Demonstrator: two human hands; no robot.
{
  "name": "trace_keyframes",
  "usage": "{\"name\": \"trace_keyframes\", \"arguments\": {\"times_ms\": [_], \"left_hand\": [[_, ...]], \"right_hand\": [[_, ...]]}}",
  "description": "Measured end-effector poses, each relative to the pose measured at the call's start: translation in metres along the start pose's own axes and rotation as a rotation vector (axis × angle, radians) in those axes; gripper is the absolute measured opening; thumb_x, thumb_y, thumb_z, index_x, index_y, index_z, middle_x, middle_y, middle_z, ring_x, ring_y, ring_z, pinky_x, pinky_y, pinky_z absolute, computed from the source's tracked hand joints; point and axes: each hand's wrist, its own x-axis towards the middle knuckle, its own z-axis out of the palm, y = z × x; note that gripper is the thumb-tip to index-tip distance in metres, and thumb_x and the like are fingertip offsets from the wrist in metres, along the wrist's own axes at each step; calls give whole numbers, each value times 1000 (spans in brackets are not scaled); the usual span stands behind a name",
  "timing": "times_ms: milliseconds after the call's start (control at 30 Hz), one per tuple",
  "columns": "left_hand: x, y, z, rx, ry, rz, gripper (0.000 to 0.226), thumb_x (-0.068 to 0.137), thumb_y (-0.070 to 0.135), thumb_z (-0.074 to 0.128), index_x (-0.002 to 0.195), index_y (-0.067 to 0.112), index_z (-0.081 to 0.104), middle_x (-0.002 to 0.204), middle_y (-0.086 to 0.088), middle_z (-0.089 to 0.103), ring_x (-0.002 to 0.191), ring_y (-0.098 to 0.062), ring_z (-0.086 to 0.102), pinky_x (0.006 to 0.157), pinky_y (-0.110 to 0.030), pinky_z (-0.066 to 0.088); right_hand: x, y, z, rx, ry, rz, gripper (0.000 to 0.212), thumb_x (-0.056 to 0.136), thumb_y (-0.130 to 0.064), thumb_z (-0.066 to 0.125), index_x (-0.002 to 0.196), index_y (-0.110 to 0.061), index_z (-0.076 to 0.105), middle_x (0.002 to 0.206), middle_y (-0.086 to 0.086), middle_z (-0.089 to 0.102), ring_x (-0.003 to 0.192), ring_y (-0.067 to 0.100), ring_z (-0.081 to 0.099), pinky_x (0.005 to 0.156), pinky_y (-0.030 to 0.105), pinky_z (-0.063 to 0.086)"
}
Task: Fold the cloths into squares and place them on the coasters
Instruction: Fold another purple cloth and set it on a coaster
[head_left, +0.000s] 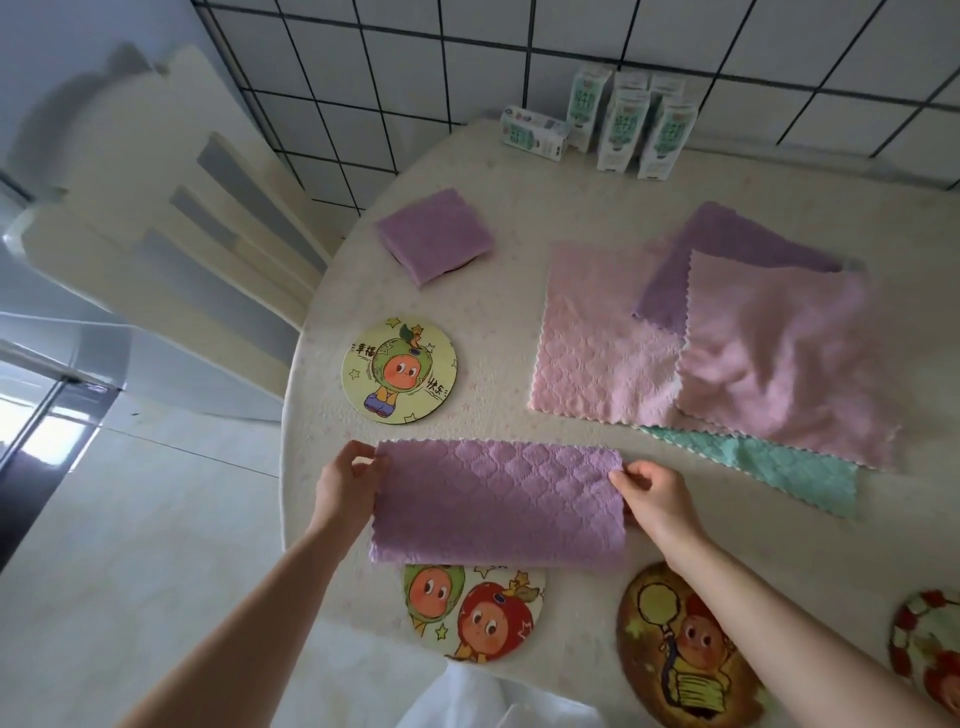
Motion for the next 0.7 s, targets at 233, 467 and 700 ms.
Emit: {"name": "trace_keyframes", "arguments": {"times_ms": [233,467,700], "left_hand": [[4,1,0,46,64,-7,18,91,25,62,105,14,59,90,-9,69,64,-26,68,63,-46,60],[-60,-28,12,419,191,575,29,88,16,59,116,11,56,114,0,59,106,-13,51,91,-30,45],[-108,-69,60,832,-184,1026,62,93,38,49,148,22,26,156,5,23,147,-18,11,117,-40,14]], "right_hand": [[-1,-1,-4,35,35,34,18,79,-35,70,79,-18,64,77,0,68,73,21,64,66,33,53],[-67,5,-15,-361,123,-618,28,82,-2,63,109,-7,57,106,3,58,97,13,57,86,17,42],[-101,24,25,-747,-117,-1047,46,68,6,69,111,-10,61,107,3,57,97,20,53,82,32,52]]}}
